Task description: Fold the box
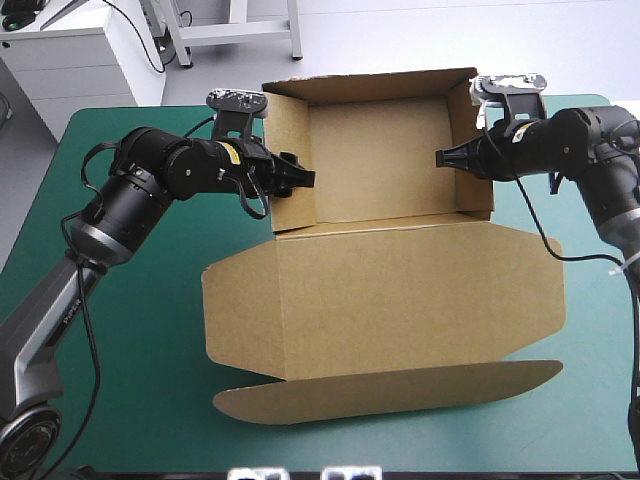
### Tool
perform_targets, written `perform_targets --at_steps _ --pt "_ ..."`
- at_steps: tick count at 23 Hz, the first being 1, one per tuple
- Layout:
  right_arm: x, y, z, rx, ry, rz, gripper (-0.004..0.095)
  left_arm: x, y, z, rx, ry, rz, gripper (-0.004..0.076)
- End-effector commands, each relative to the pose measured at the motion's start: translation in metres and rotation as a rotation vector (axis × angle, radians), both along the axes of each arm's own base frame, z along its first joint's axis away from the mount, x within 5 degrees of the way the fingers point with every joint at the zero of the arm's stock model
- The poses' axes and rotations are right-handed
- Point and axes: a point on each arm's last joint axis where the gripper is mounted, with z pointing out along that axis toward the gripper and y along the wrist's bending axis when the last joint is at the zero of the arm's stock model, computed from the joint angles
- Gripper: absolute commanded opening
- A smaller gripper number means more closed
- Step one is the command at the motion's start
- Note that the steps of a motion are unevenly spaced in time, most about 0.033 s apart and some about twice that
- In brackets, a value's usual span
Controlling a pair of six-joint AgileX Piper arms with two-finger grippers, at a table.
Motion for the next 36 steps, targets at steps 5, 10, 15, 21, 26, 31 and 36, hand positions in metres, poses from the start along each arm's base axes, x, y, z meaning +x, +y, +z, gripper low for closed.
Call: perform_targets --at_steps 5,10,15,21,26,31,36 --pt "-0.007 0.002 0.025 0.068 -0.115 0.004 -0.0014 -0.01 0.002 0.028 -0.055 -0.132 -0.036 -0.0004" --pt "-0.003 0.003 0.015 0.042 -0.068 0.028 -0.0014 -0.005 0.0 0.022 -0.039 -0.125 -0.04 -0.0008" --pt "0.003 0.004 0.003 0.008 -0.005 0.039 -0.0013 0.008 -0.008 0.005 -0.007 -0.081 -0.045 -0.0008" --pt "0.034 0.01 -0.052 -0.04 0.237 0.059 -0.0013 0.041 -0.028 -0.054 0.115 0.052 -0.085 -0.0008" --pt "0.055 0.03 -0.098 -0.101 0.38 0.092 -0.0012 0.054 -0.036 -0.097 0.216 0.191 -0.12 -0.0008" --pt "0.061 0.046 -0.111 -0.162 0.367 0.077 -0.0014 0.058 -0.038 -0.112 0.243 0.241 -0.126 -0.0008" --pt "0.064 0.047 -0.124 -0.172 0.421 0.073 -0.0014 0.059 -0.039 -0.117 0.266 0.252 -0.149 0.0017"
